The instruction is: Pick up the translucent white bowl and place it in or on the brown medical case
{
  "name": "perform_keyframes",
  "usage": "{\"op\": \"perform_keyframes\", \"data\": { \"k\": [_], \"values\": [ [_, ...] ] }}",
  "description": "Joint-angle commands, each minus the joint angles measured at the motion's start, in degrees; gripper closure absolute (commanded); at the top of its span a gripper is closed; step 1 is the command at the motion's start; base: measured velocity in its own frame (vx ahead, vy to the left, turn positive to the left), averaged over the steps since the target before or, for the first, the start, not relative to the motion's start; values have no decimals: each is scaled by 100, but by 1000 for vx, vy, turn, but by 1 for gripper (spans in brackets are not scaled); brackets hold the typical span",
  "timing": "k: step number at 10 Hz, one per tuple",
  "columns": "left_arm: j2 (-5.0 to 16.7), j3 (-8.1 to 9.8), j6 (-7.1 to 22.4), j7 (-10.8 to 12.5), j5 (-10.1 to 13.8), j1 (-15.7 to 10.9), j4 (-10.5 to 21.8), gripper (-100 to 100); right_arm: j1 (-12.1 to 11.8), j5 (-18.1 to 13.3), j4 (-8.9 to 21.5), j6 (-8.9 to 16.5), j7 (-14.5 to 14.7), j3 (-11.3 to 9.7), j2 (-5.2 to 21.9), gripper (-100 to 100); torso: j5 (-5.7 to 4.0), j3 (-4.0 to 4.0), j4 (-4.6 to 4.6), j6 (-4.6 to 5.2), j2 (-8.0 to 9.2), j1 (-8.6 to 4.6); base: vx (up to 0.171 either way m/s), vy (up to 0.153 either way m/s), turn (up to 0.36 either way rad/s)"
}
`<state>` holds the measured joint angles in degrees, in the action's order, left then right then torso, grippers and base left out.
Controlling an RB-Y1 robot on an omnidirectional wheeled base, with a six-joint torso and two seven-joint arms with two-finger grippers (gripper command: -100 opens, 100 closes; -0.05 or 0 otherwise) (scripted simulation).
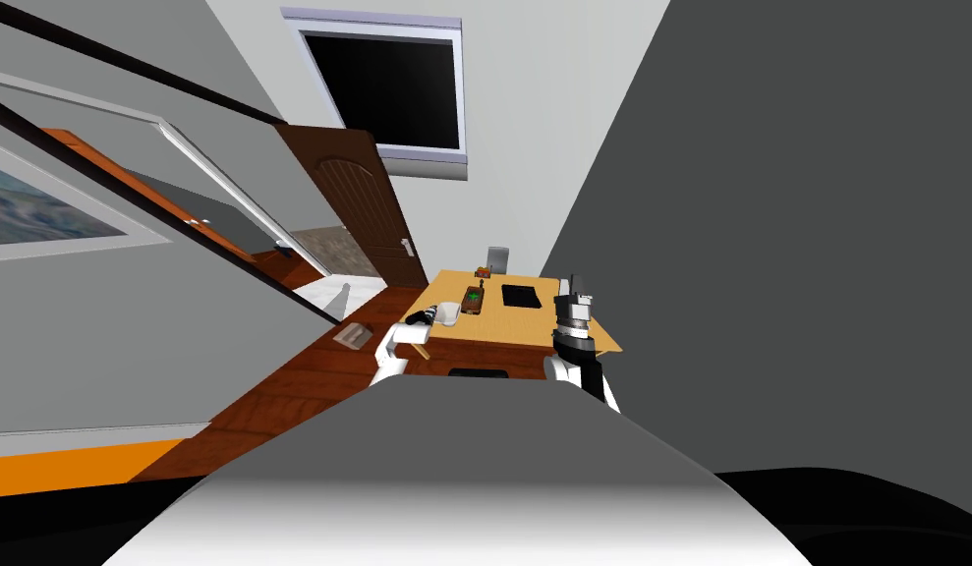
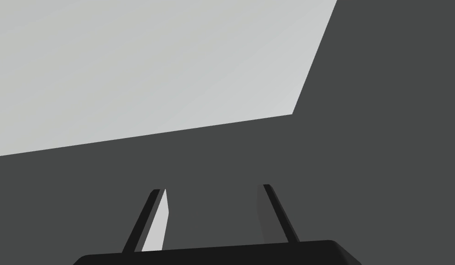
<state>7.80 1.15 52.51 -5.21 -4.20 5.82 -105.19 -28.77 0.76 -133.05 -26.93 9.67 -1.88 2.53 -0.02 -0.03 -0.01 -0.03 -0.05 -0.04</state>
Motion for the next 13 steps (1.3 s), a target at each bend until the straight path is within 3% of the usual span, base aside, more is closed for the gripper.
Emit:
{"op": "perform_keyframes", "data": {
  "k": [1, 8, 11, 12, 13],
  "values": [
    [-23, 41, 268, -40, 24, -86, 117, -100, 0, 0, 0, 0, 0, 0, 0, 0, 0, 0, 0, 0, 0, 0, 19, -14, 27],
    [-211, 231, 1222, -223, 137, -466, 633, -100, 0, 0, 0, 0, 0, 0, 0, 0, -1, -6, -2, 0, -10, -3, 32, -22, 36],
    [-352, 305, 1503, -300, 193, -596, 810, -100, 0, 0, 0, 0, 0, 0, 0, 0, 0, -5, -2, 0, -8, -1, 35, -18, 37],
    [-314, 288, 1432, -276, 179, -574, 772, -100, 0, 0, 0, 0, 0, 0, 0, 0, 0, -5, -2, 0, -9, -1, 18, -8, 9],
    [-318, 293, 1455, -284, 185, -579, 779, 0, 0, 0, 0, 0, 0, 0, 0, 0, 0, -2, -1, 0, -3, 3, 0, 0, 0]
  ]
}}
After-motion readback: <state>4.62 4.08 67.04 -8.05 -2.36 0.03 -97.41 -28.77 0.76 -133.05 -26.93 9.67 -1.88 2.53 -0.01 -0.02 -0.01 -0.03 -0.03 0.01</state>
